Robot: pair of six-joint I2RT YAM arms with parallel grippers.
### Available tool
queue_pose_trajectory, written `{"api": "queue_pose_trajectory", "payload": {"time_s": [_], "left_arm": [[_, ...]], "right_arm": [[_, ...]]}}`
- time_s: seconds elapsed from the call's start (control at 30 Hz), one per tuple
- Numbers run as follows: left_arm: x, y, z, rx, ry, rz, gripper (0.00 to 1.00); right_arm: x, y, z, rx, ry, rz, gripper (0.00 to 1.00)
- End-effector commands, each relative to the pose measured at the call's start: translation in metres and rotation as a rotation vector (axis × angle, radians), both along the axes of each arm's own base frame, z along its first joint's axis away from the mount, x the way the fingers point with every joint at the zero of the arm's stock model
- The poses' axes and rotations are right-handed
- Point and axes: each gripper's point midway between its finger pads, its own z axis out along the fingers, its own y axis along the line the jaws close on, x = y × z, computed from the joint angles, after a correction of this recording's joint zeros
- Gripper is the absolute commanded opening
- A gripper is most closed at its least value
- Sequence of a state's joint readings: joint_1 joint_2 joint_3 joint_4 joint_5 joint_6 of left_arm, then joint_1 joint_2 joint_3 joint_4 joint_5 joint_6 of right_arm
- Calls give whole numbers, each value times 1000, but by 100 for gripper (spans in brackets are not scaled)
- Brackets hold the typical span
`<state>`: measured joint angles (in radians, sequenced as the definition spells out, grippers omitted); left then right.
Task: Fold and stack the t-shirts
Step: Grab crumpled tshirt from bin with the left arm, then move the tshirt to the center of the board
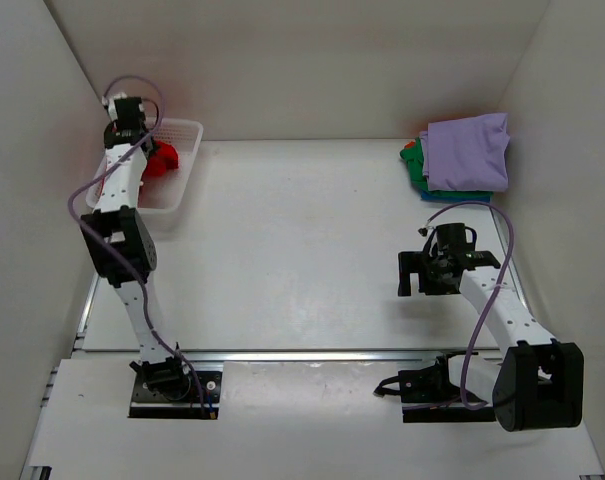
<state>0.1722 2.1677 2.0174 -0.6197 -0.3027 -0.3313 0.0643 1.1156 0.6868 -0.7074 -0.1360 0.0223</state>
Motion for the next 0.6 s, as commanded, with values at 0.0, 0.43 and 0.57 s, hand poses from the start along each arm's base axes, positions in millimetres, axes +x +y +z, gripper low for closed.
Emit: {"api": "queue_pose_trajectory", "payload": {"time_s": [0.0, 0.43, 0.57], "left_arm": [[-46, -86, 281, 64, -604, -173, 0], [-165, -239, 295, -223, -632, -642, 0], [-163, -264, 174, -326, -375, -683, 0]], "right_arm": [[10, -5, 11, -7, -60, -9, 99], [11, -6, 26, -11, -146, -14, 99], [11, -7, 26, -9, -143, -20, 99]]}}
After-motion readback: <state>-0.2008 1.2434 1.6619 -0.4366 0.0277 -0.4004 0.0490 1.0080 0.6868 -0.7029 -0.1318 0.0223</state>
